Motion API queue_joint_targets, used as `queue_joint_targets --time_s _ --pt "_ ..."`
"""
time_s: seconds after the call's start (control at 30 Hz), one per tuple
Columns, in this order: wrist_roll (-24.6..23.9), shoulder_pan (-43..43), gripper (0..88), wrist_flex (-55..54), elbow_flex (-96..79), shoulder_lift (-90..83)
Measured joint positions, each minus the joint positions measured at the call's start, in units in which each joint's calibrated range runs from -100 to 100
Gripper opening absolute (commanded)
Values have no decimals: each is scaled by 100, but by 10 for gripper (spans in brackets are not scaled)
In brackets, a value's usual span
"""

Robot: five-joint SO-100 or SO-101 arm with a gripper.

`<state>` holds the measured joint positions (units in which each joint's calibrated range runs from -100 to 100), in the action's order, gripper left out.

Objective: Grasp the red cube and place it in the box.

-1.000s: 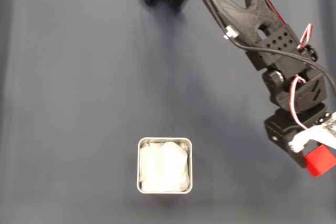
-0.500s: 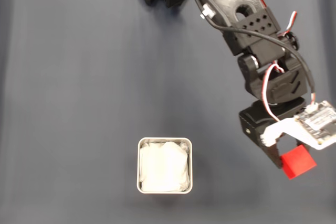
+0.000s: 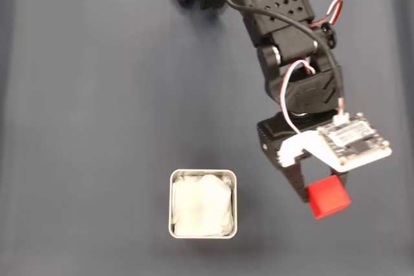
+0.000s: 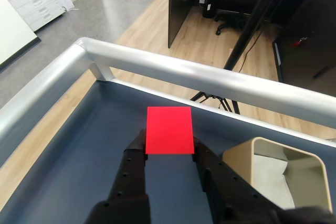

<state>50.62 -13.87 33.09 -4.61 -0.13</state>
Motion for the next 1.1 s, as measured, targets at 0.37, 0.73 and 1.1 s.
queue_joint_targets --time_s 0.37,0.73,1.1 --pt "0 334 117 0 -552 -634" --pt "0 712 116 0 -958 -1025" --pt "0 1061 116 0 -1031 -1051"
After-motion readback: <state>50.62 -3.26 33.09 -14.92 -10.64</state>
